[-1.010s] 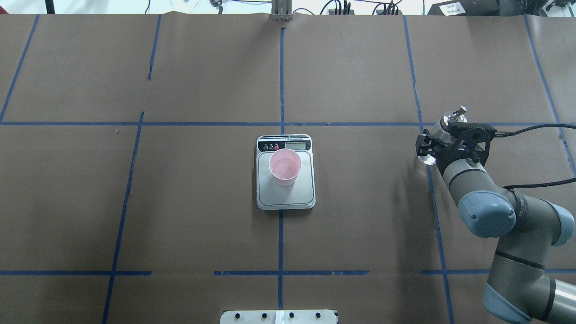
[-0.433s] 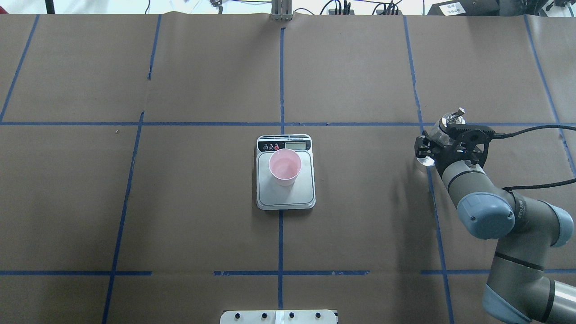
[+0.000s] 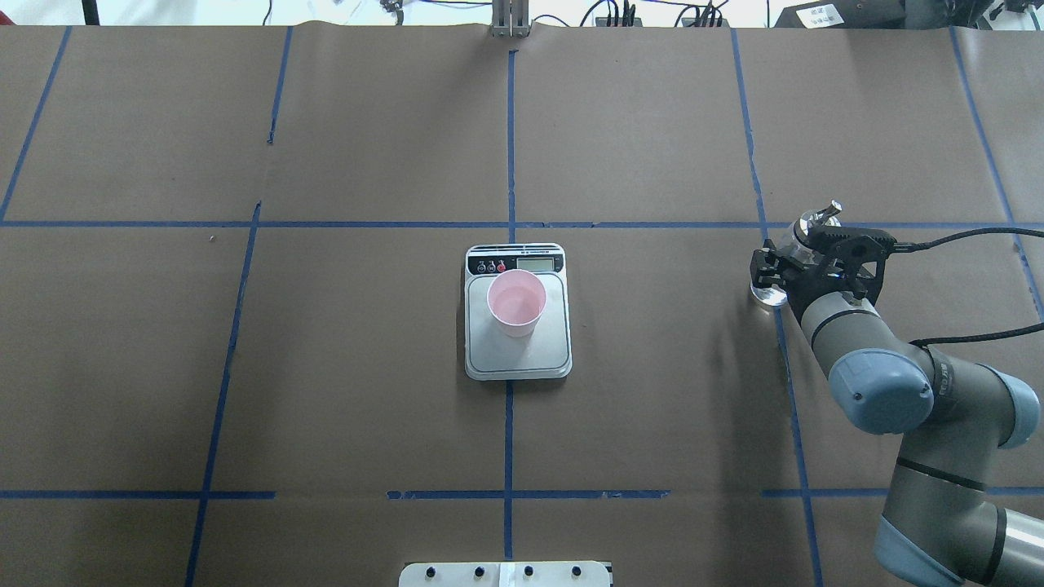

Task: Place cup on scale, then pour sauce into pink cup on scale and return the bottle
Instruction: 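Lower the glass sauce bottle onto the table with the right gripper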

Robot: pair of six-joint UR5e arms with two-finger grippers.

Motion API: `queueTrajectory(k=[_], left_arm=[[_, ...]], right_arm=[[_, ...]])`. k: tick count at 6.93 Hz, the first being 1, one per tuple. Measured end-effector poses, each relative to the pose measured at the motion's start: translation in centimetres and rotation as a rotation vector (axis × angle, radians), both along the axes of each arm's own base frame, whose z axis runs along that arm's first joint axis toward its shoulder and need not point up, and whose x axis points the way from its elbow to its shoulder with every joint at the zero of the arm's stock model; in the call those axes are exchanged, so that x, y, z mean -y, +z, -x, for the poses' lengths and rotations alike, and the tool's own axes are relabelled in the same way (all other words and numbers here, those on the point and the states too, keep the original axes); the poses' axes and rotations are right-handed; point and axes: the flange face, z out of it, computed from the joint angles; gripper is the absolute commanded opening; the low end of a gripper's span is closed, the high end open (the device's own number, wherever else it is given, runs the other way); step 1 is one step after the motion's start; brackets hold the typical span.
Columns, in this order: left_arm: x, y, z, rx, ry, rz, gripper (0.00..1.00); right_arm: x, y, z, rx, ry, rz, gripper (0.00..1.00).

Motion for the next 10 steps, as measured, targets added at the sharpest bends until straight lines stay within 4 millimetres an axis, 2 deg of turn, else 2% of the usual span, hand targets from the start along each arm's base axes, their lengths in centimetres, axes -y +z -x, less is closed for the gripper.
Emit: queueTrajectory(k=[1, 4, 7, 10], left_arm=[[0.0, 0.0, 0.0, 0.000, 0.000, 0.000, 1.00], [0.0, -0.1, 0.0, 0.000, -0.001, -0.001, 1.00], [0.0, 0.0, 0.0, 0.000, 0.000, -0.001, 1.00], [0.0, 0.0, 0.1, 0.000, -0.001, 0.000, 1.00]], right_arm=[[0.0, 0.0, 0.0, 0.000, -0.001, 0.000, 0.98], [-0.1, -0.1, 0.0, 0.005, -0.012, 0.007, 1.00], [-1.1, 0.1, 0.1, 0.024, -0.095, 0.079, 1.00], [-3.0, -3.2, -0.8, -0.026, -0.215, 0.218, 1.00]])
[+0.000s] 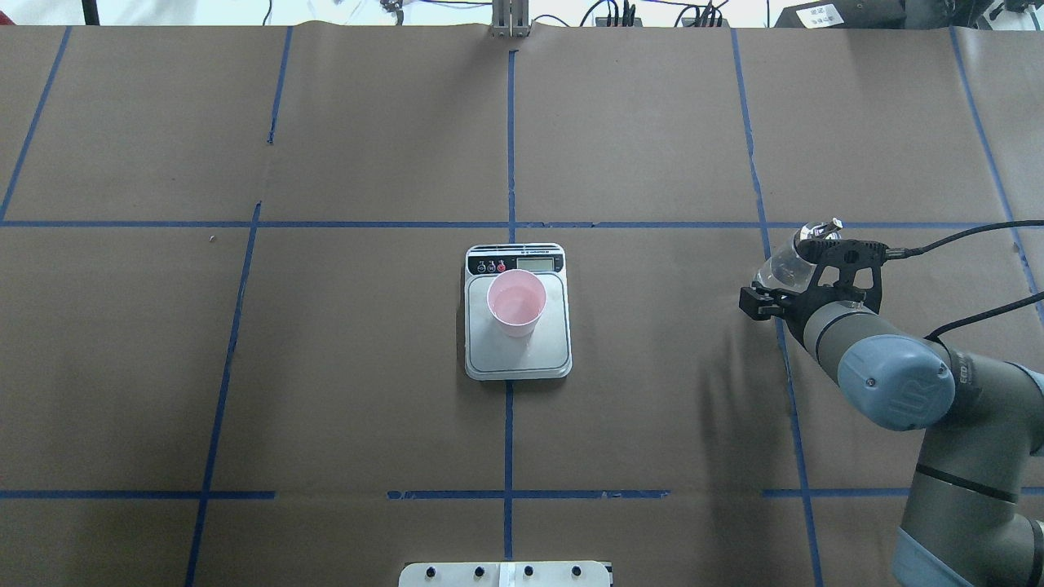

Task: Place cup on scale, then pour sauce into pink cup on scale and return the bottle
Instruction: 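Lower the glass sauce bottle onto the table with the right gripper, then open the right gripper and withdraw it away from the bottle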

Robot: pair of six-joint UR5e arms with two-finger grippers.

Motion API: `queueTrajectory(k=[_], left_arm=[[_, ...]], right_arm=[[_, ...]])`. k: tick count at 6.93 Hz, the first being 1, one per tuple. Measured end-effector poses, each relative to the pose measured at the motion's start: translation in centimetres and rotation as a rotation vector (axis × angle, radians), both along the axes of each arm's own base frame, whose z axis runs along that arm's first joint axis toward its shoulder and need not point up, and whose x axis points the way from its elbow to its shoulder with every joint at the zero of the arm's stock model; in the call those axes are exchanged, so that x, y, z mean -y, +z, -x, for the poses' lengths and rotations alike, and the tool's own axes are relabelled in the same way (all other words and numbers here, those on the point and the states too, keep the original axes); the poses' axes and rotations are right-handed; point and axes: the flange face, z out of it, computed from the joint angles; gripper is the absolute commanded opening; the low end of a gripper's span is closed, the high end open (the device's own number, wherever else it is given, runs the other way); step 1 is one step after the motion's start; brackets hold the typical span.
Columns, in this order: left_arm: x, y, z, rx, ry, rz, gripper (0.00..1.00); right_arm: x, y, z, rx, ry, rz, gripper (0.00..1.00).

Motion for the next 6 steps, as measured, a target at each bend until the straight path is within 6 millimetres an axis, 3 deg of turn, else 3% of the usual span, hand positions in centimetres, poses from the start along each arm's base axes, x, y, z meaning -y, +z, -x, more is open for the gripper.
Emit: queueTrajectory(k=[2, 4, 6], left_arm=[[0.0, -0.1, 0.1, 0.000, -0.002, -0.001, 1.00], [0.0, -0.1, 0.1, 0.000, -0.003, -0.003, 1.00], [0.0, -0.2, 0.3, 0.000, -0.005, -0.006, 1.00]], right_arm=[[-1.6, -1.6, -1.2, -0.053, -0.125, 0.092, 1.00], [-3.6, -4.4, -3.6, -0.106, -0.258, 0.224, 1.00], [-5.4, -6.4, -5.2, -0.067, -0.358, 0.337, 1.00]])
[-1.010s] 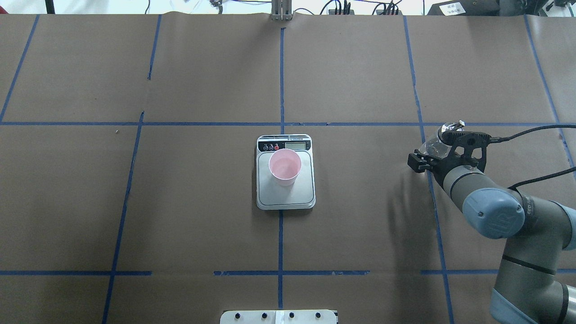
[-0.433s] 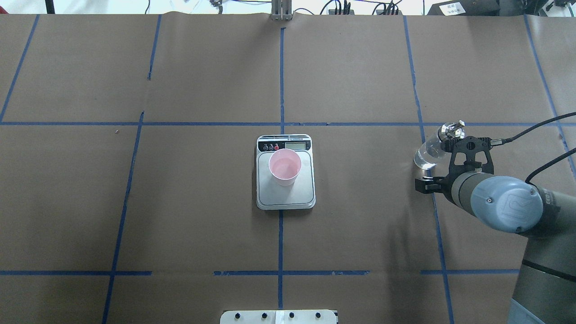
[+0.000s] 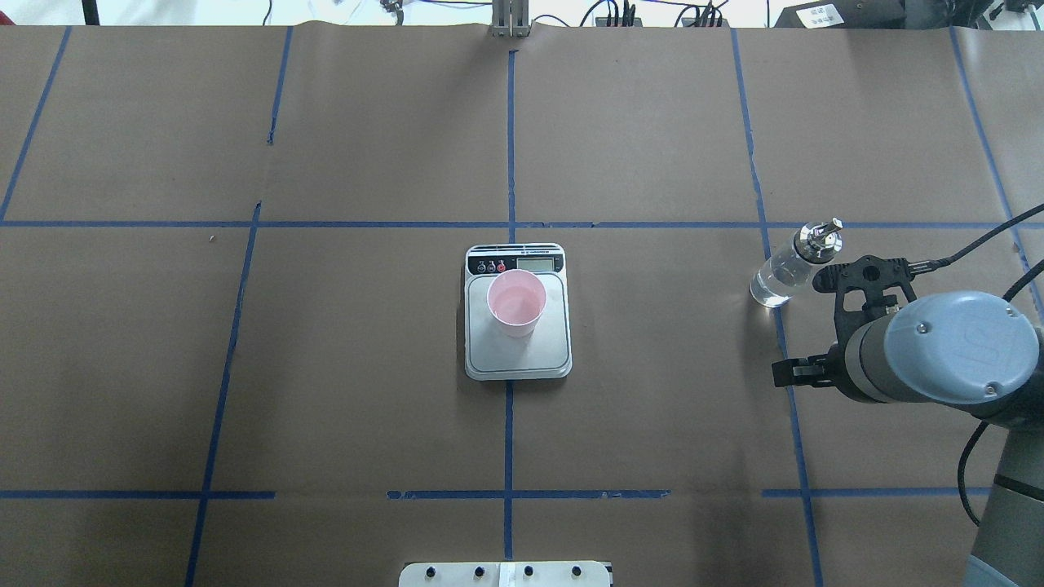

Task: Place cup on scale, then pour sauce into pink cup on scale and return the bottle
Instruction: 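Open the right gripper and withdraw it away from the bottle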

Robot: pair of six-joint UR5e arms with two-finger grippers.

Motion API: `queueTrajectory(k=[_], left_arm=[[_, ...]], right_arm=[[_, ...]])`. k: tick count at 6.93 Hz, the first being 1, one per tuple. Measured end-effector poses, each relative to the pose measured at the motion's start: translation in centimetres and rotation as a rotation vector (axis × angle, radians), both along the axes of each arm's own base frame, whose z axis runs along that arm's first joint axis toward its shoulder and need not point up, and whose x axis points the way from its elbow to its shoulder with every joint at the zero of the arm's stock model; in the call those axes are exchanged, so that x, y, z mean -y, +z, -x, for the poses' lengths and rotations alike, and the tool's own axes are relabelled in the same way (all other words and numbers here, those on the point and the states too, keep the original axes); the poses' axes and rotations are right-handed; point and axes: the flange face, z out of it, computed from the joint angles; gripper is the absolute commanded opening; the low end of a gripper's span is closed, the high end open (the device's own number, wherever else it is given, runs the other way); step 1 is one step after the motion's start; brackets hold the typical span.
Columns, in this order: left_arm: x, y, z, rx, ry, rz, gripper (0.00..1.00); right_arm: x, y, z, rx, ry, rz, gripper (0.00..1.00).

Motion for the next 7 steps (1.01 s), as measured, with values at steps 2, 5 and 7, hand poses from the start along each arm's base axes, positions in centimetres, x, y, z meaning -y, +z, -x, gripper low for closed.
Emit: queueTrajectory(k=[2, 5, 7], left_arm=[[-0.1, 0.1, 0.4, 0.009, -0.006, -0.001, 1.00], [-0.2, 0.0, 0.6, 0.015, -0.009, -0.003, 1.00], [-0.3, -0.1, 0.6, 0.015, -0.009, -0.006, 1.00]], right_arm=[[0.5, -2.2, -3.6, 0.099, -0.042, 0.104, 1.00], [5.7, -2.6, -13.4, 0.196, -0.133, 0.066, 1.00], [10.0, 1.8, -20.2, 0.202, -0.209, -0.005, 1.00]])
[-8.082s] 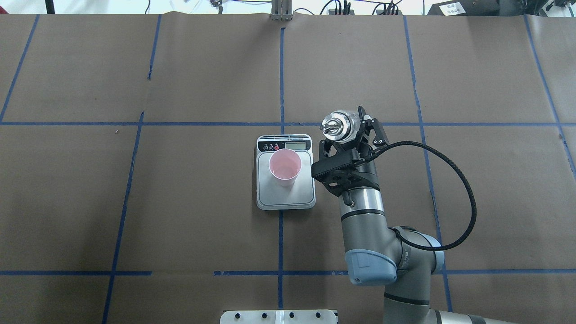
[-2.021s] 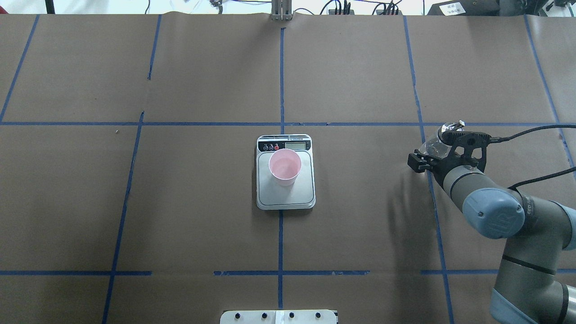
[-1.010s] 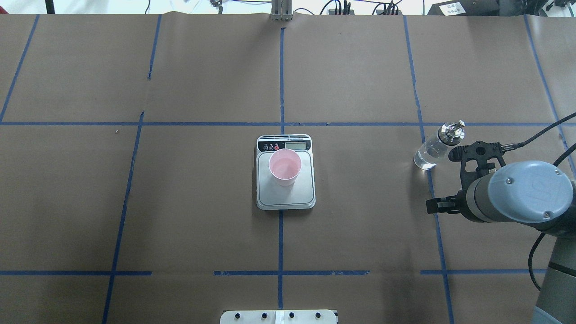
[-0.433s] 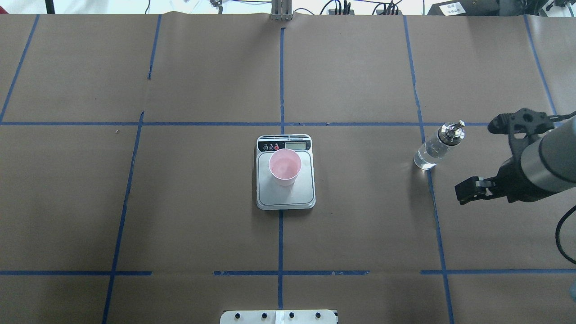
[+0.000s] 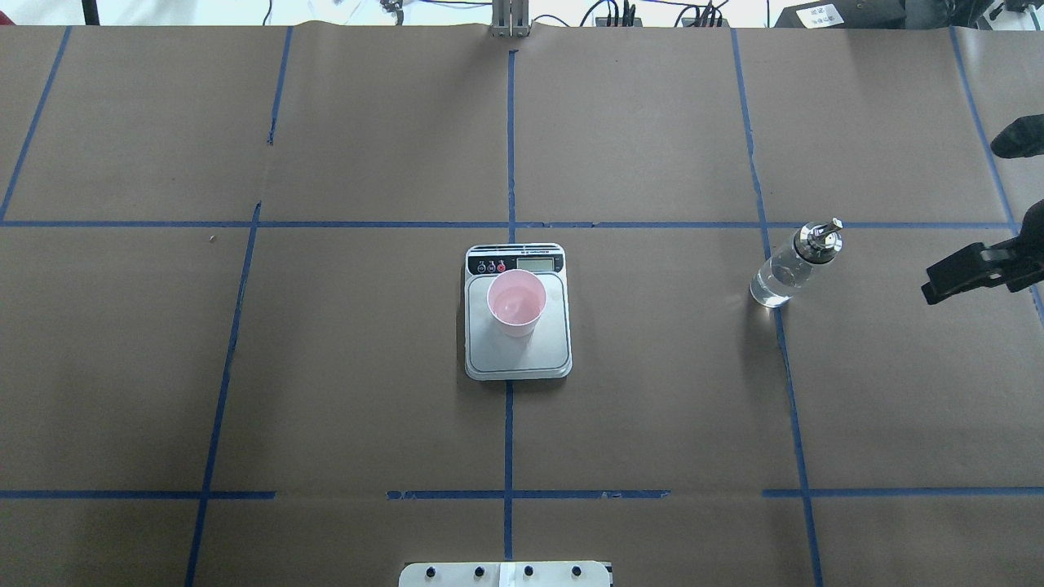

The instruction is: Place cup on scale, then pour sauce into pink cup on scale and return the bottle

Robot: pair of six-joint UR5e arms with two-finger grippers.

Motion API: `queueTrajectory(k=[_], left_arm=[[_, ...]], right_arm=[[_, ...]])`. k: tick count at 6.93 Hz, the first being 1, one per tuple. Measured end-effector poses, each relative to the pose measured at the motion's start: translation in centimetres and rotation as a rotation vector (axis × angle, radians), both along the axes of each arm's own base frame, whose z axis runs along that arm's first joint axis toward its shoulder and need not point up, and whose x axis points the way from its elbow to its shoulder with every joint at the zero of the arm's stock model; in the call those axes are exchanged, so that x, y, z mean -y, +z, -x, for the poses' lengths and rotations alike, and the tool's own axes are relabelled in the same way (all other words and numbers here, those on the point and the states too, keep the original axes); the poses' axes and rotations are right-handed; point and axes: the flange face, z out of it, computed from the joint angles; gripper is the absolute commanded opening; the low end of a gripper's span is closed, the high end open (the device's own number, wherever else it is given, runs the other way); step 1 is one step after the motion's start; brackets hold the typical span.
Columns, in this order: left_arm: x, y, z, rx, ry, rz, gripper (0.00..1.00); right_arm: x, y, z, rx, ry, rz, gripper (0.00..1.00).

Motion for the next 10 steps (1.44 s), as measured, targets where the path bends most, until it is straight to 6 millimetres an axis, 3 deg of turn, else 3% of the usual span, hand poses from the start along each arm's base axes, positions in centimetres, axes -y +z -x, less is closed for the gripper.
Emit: queueTrajectory(k=[1, 3, 4, 5, 7, 10], left_arm=[[-0.1, -0.1, 0.0, 0.000, -0.001, -0.002, 1.00], [-0.3, -0.2, 0.1, 0.000, -0.001, -0.006, 1.00], [-0.4, -0.2, 0.1, 0.000, -0.001, -0.006, 1.00], [-0.4, -0.2, 0.3, 0.001, -0.002, -0.007, 1.00], [-0.5, -0.1, 0.4, 0.002, -0.004, -0.005, 1.00], [-1.0, 1.0, 0.4, 0.003, -0.004, 0.017, 1.00]], right_arm=[[1.9, 3.5, -3.6, -0.004, -0.046, -0.040, 1.00], [4.6, 12.8, -10.8, -0.006, -0.134, -0.081, 1.00], [5.0, 17.1, -13.8, -0.007, -0.147, -0.069, 1.00], [4.8, 20.1, -16.5, -0.006, -0.139, -0.056, 1.00], [5.3, 21.2, -18.8, -0.007, -0.099, -0.044, 1.00], [5.5, 22.5, -19.2, -0.011, -0.074, -0.032, 1.00]])
